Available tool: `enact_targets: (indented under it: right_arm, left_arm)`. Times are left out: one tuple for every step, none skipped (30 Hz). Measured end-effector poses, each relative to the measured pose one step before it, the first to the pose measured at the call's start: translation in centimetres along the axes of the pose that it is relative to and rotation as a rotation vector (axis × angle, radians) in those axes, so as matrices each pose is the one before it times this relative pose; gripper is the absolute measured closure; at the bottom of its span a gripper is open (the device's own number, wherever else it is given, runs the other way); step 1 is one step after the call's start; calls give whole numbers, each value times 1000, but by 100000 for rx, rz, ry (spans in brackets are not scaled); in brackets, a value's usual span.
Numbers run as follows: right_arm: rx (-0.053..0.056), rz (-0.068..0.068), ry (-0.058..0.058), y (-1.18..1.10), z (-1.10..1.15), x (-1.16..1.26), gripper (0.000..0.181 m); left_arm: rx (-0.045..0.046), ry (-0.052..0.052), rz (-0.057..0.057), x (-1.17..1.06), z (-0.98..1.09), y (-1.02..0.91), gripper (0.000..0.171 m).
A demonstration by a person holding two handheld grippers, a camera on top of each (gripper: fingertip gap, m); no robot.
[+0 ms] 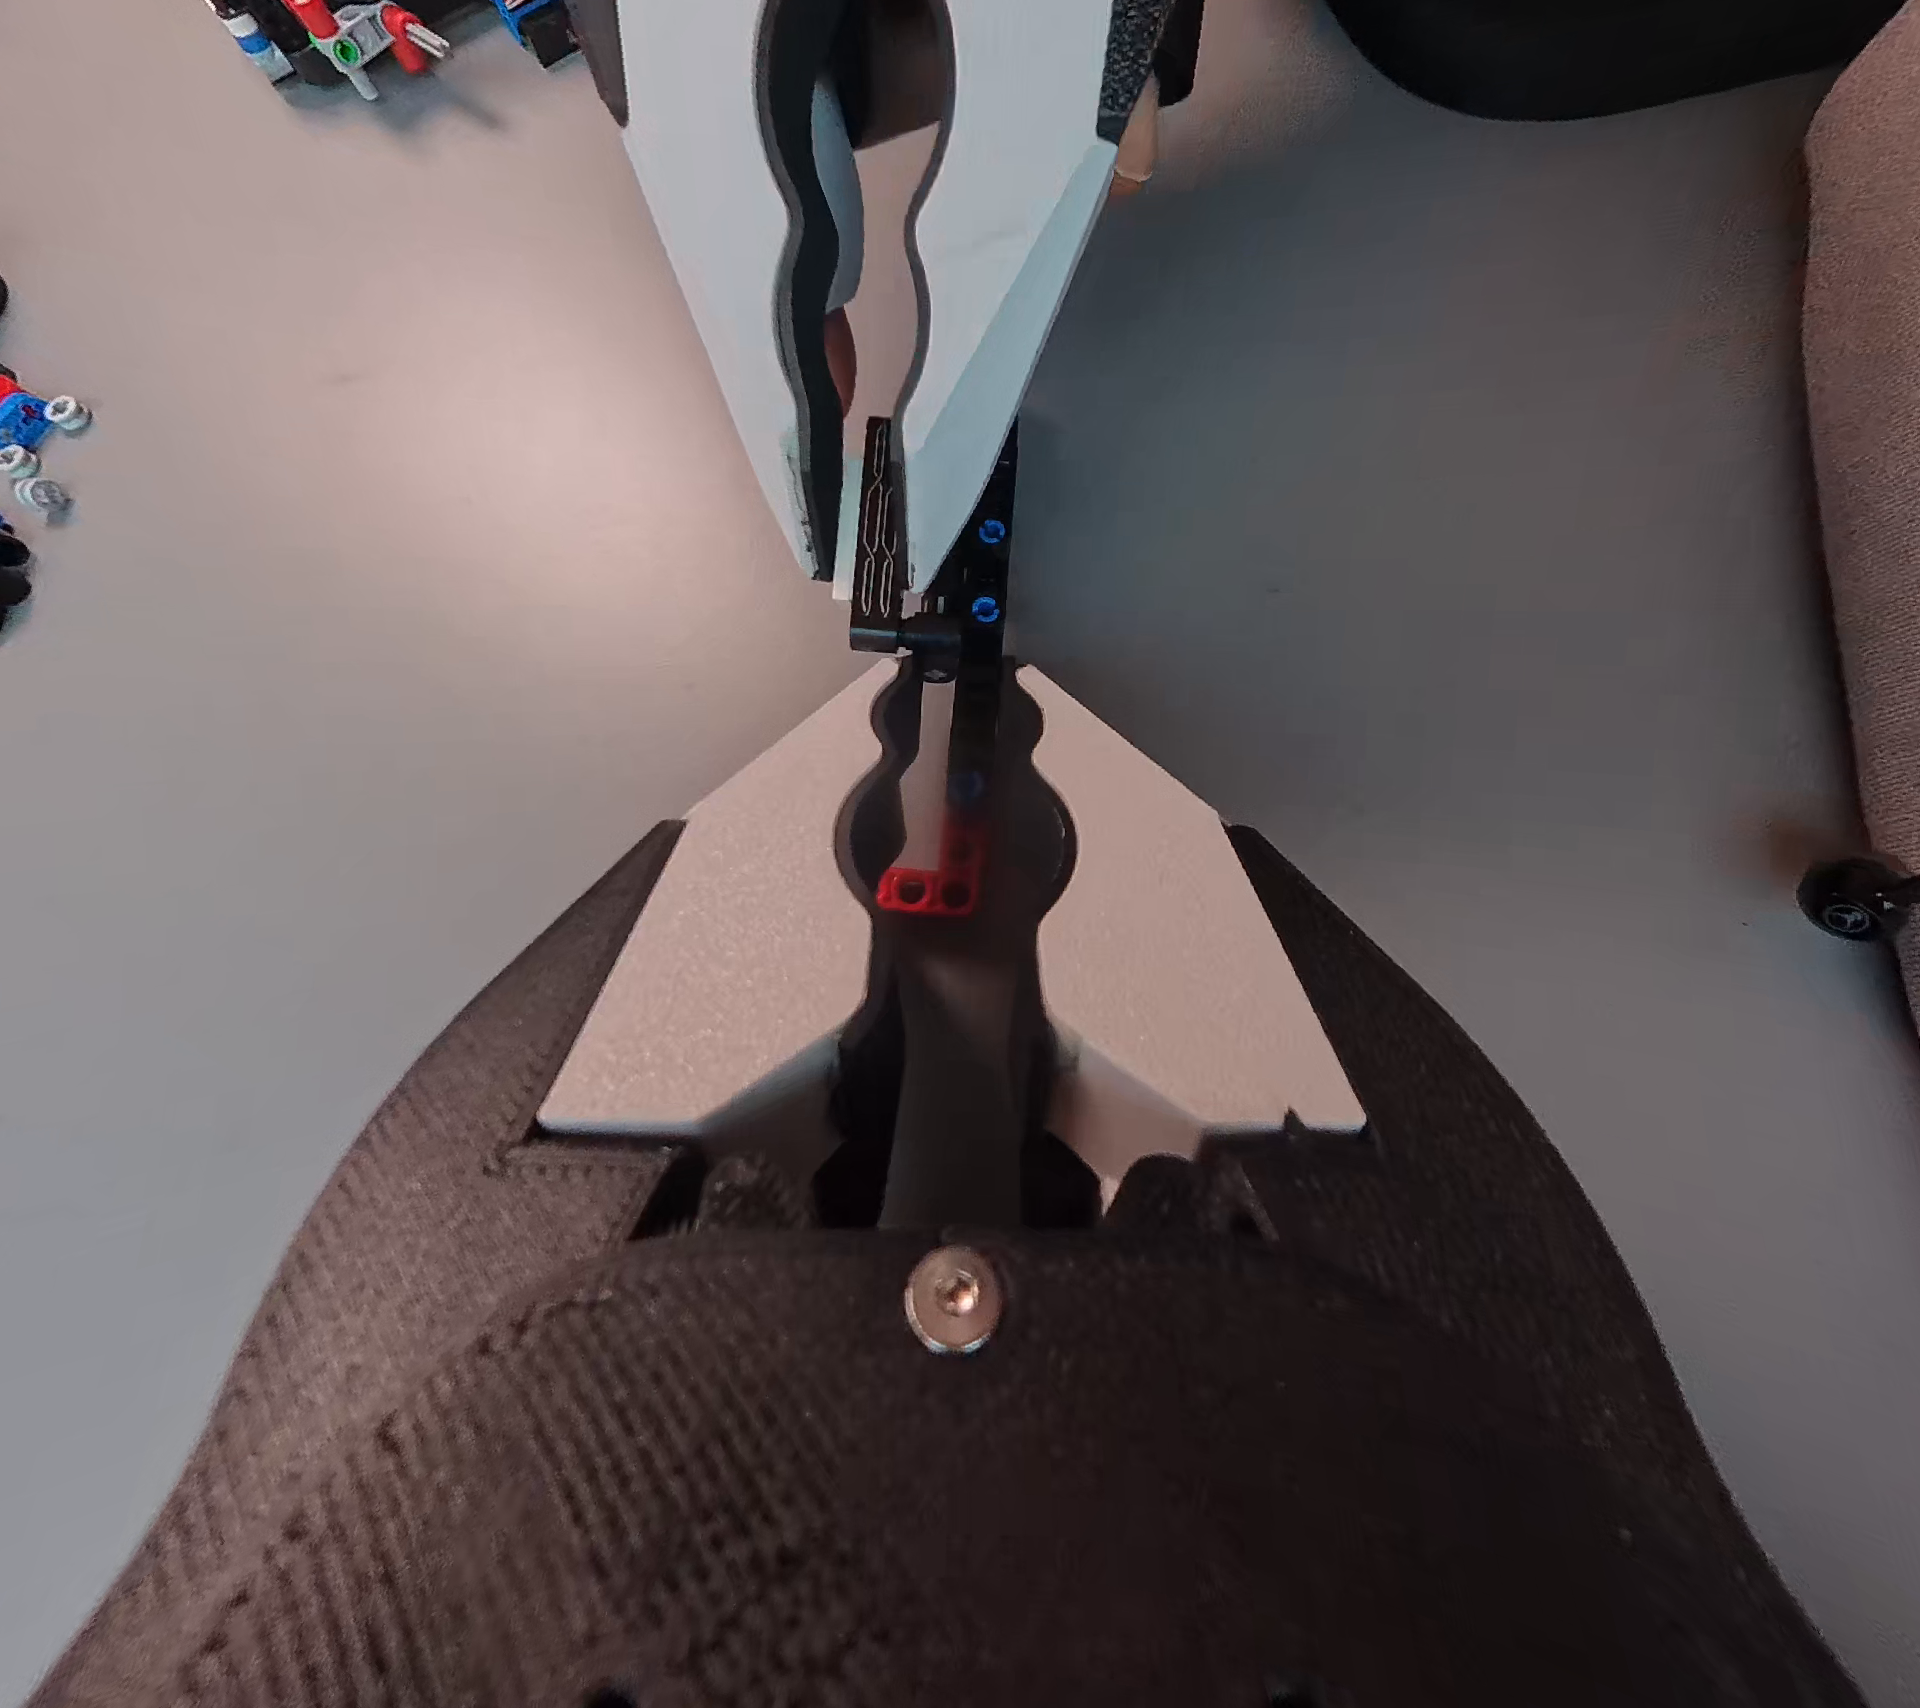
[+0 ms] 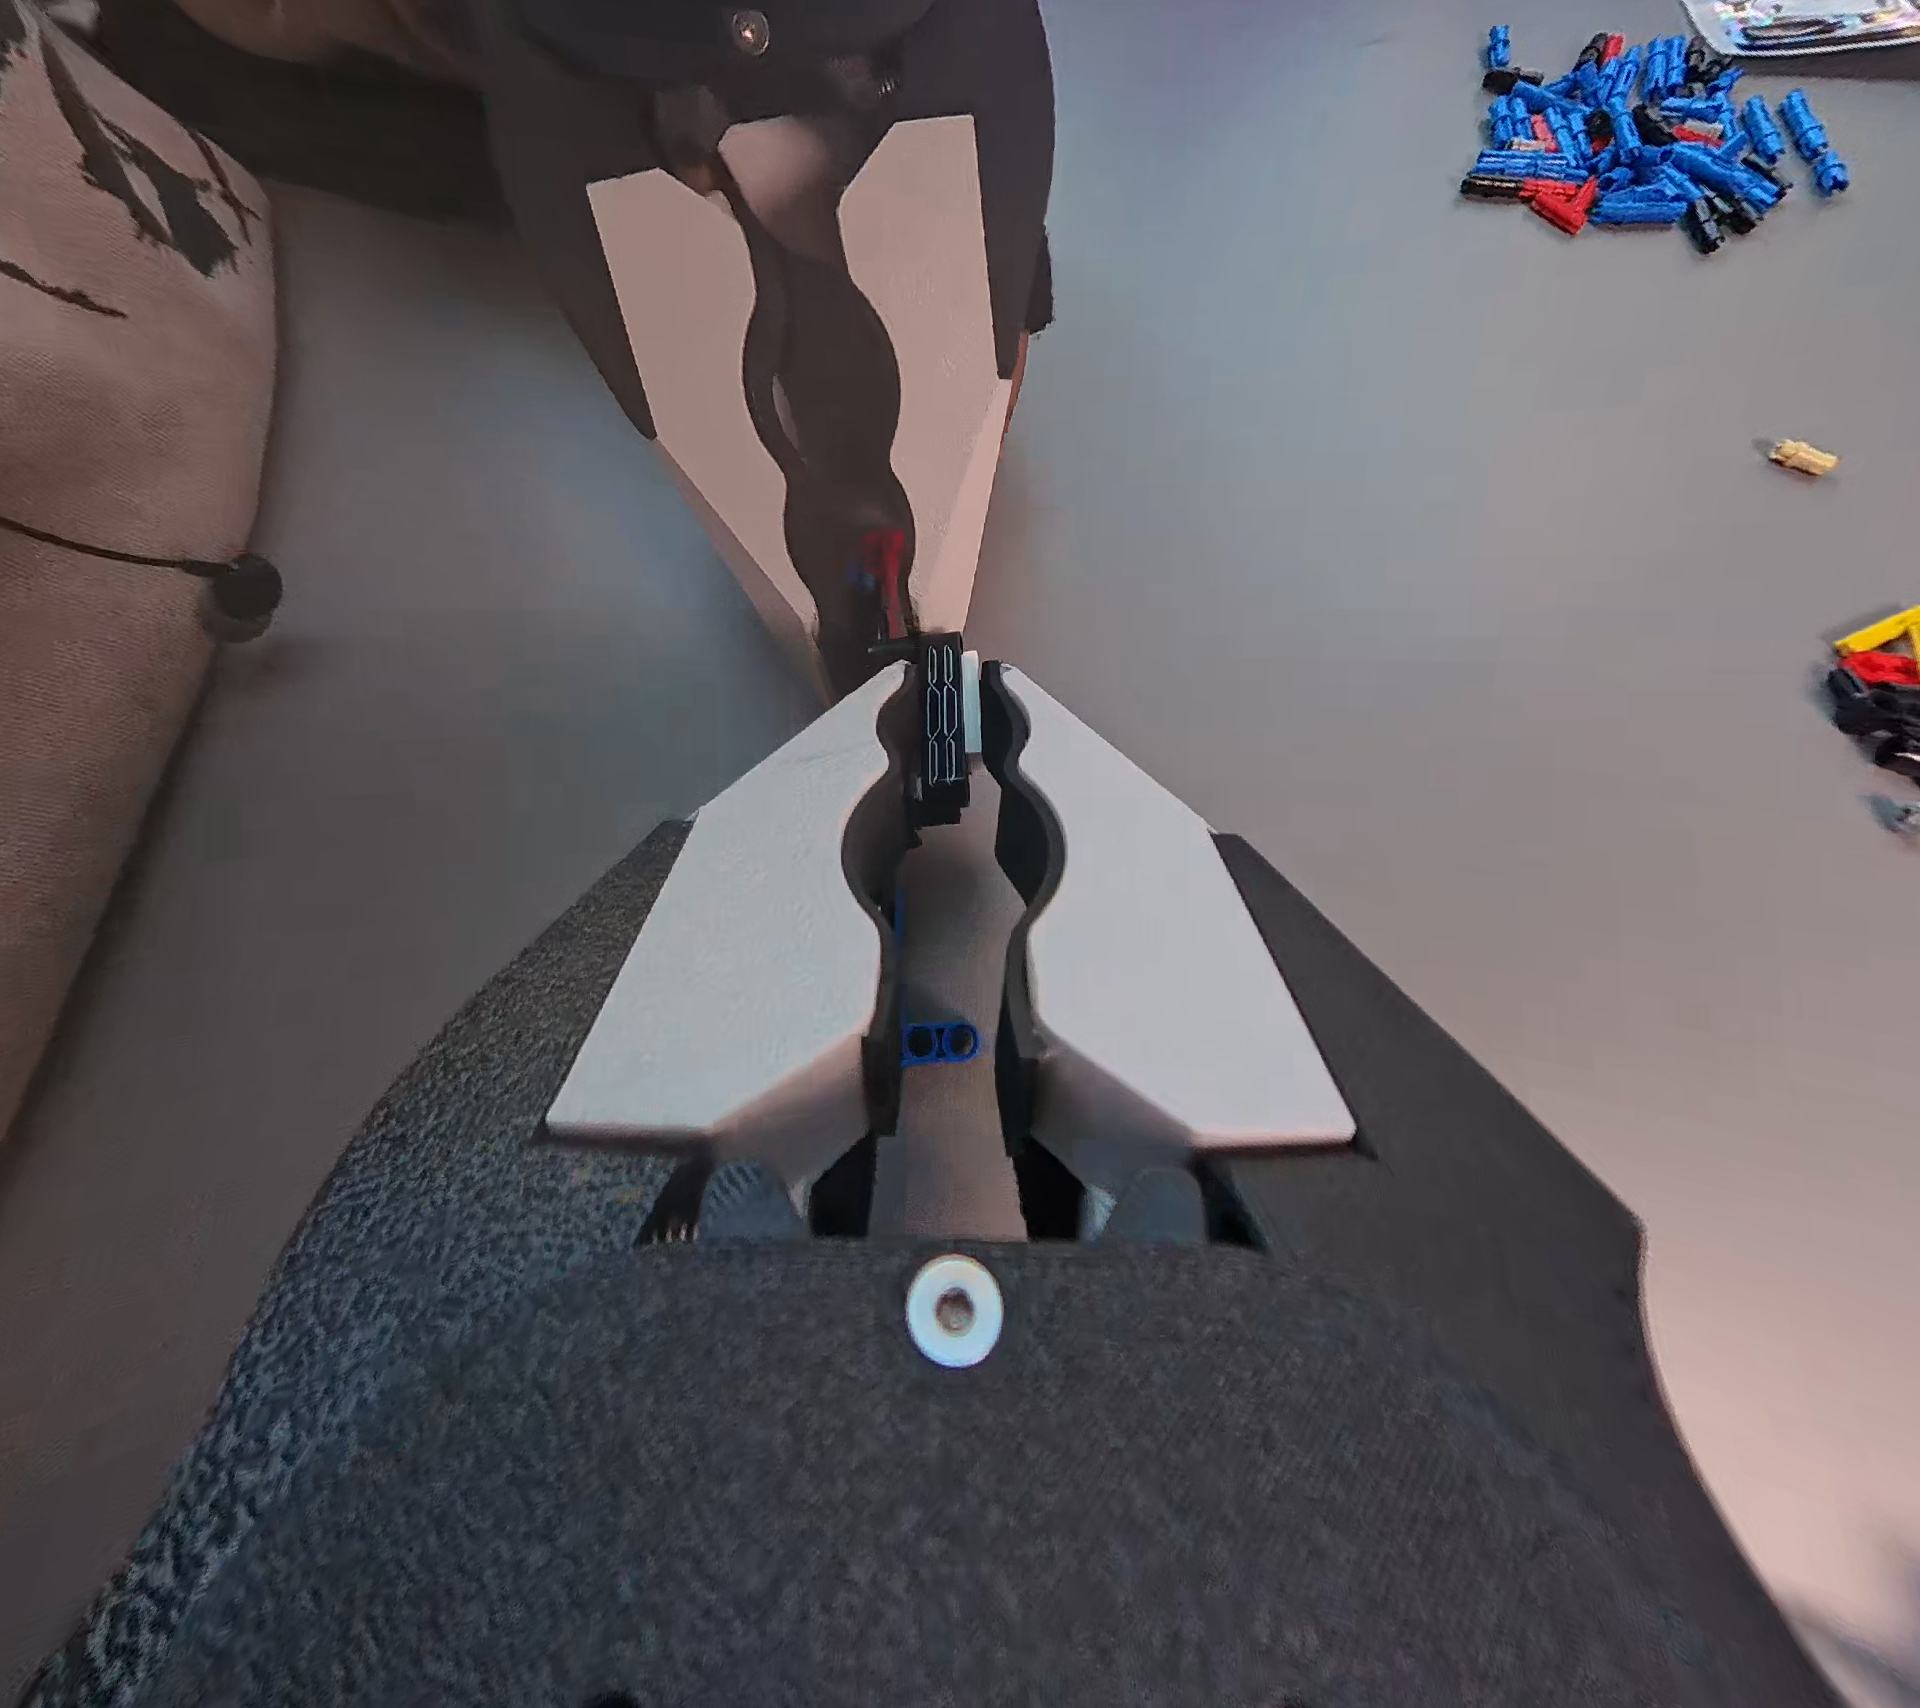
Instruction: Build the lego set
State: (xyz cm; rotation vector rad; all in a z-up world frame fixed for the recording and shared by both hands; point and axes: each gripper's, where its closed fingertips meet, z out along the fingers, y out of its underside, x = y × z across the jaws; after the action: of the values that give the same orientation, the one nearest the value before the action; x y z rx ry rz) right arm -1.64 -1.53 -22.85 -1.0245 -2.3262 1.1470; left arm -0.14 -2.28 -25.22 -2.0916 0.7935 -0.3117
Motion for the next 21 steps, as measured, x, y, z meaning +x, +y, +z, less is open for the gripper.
enact_targets:
  right_arm:
    - [-3937,-2368,1713,-25,3,2,172]
    - [-3279,-2359,1589,11,-10,16,172]
    - [-2533,-1468,1029,-30,-6,-26,172]
    - [-1832,-2045,879,-35,-18,-23,172]
    - [-1151,-3224,972,-4,-16,-32,172]
    - [-214,-2751,287,-17,-25,-76,172]
    - [744,-891,-880,20,-54,-114,172]
    - [1938,625,-2008,52,-60,-153,172]
    - [3274,1070,-2203,47,-40,-87,172]
    - [3589,1820,-1692,28,-7,-43,172]
    - [2384,1391,-1548,72,30,-75,172]
    - [2027,1158,-1185,27,23,-34,172]
    - [2088,1223,-1116,52,37,21,172]
    - [3028,2450,-1654,4,16,22,172]
    - [2705,4351,-2028,9,13,-17,172]
    - [1562,3848,-2075,9,-15,-105,172]
    - [825,2243,-1715,7,-43,-140,171]
    - [273,805,-722,23,-63,-74,170]
    - [-522,-96,-509,112,-96,-81,167]
    - [400,-274,-456,-53,-194,-90,158]
    - [2469,497,-231,-405,-429,-5,156]
  left_arm:
    - [-42,-62,24,-10,-3,6,157]
    - [-37,-221,216,6,15,0,157]
    - [21,32,14,17,-6,-11,157]
    - [11,155,-83,13,2,-2,157]
    - [33,37,259,37,2,-9,157]
    - [86,206,576,88,6,-21,157]
    - [70,358,671,141,29,-41,157]
    - [39,448,524,143,36,-41,157]
    - [17,54,141,41,8,-12,157]
    - [-58,321,-467,64,2,-8,157]
    - [52,341,-136,78,-4,-3,157]
    - [-7,-13,120,11,-2,13,157]
    - [-22,65,-24,-4,-11,12,157]
    - [32,333,-144,21,0,0,157]
    - [44,290,-10,26,-2,-14,157]
    - [95,333,443,78,-16,-1,157]
    - [61,-149,442,33,-3,-10,157]
    - [35,-212,239,-4,-1,-6,157]
    - [5,-136,-148,-23,-10,8,157]
    - [-12,-55,-371,-40,-24,12,157]
    - [-27,-28,-381,-34,-8,13,157]
